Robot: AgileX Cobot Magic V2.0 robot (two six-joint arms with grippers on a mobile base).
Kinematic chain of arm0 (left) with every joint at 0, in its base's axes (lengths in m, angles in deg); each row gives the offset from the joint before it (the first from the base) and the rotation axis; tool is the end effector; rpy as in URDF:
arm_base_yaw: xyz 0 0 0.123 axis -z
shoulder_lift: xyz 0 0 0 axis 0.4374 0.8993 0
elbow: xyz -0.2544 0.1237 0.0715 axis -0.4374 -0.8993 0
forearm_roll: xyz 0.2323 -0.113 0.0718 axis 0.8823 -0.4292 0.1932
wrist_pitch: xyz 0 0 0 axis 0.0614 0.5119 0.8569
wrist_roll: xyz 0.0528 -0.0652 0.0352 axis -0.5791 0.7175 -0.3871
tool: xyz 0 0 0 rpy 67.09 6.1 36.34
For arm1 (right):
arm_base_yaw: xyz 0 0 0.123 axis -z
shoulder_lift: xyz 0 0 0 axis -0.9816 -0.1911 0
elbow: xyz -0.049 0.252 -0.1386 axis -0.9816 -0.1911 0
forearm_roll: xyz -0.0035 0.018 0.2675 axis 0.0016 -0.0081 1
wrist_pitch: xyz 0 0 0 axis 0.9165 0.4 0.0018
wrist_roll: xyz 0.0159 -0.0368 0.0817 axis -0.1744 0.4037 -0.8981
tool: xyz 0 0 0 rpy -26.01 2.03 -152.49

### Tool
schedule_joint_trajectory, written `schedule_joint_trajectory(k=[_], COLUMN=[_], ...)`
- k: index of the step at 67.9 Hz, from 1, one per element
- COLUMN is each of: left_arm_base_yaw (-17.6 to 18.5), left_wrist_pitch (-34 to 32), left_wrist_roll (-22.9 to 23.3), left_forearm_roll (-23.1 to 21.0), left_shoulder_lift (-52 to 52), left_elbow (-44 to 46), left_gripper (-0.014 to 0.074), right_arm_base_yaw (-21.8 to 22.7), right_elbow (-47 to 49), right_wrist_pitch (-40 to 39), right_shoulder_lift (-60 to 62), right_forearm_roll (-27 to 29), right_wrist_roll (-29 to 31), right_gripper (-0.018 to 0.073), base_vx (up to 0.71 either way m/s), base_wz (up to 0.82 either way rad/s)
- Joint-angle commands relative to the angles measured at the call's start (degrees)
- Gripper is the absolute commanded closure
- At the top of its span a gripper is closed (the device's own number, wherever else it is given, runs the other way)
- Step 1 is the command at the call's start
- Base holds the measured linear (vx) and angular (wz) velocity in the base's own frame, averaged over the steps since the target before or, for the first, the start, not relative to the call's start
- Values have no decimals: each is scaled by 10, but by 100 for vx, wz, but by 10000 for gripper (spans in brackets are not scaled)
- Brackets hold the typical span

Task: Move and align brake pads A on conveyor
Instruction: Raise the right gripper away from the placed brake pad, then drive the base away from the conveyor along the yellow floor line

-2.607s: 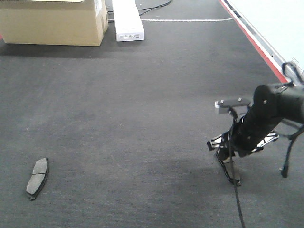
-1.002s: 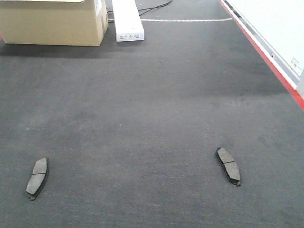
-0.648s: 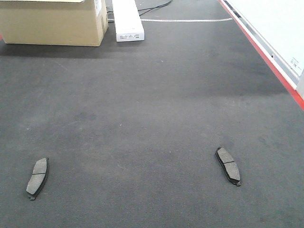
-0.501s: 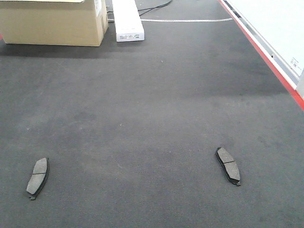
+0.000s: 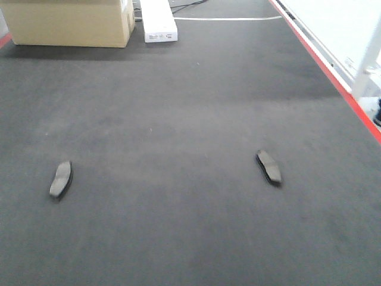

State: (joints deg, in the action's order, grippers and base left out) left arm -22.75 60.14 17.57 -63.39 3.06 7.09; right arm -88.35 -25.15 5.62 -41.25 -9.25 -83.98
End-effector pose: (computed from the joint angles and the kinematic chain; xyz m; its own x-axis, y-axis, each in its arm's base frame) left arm 0.0601 -0.0056 0.2706 -0.3186 -0.0632 -0.9458 0.0533 0.9950 -0.0844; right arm 0.0424 0.0098 0.2991 -0.1426 -0.0025 -0.9898 -0.1889 0.9817 0.0248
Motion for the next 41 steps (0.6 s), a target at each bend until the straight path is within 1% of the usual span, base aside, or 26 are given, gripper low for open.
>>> schedule_joint_trajectory(k=[1,12,41], left_arm_base_yaw=[2,2,2], left_wrist_pitch=[-38,-38,-38], left_wrist_roll=[-1,-1,-1], left_forearm_roll=[-2,-2,-2], left_shoulder_lift=[7,7,7], left_elbow=[15,15,15], left_gripper=[94,94,94], right_arm_base_yaw=[0,0,0], right_elbow=[16,16,16], right_wrist_pitch=[-46,-46,-46], right_shoulder_lift=[-8,-8,-8], right_forearm_roll=[-3,-3,-3], right_wrist_roll=[0,0,0], right_gripper=[141,141,141], base_vx=[-39,-41,-44], base_wz=[-12,-5,10])
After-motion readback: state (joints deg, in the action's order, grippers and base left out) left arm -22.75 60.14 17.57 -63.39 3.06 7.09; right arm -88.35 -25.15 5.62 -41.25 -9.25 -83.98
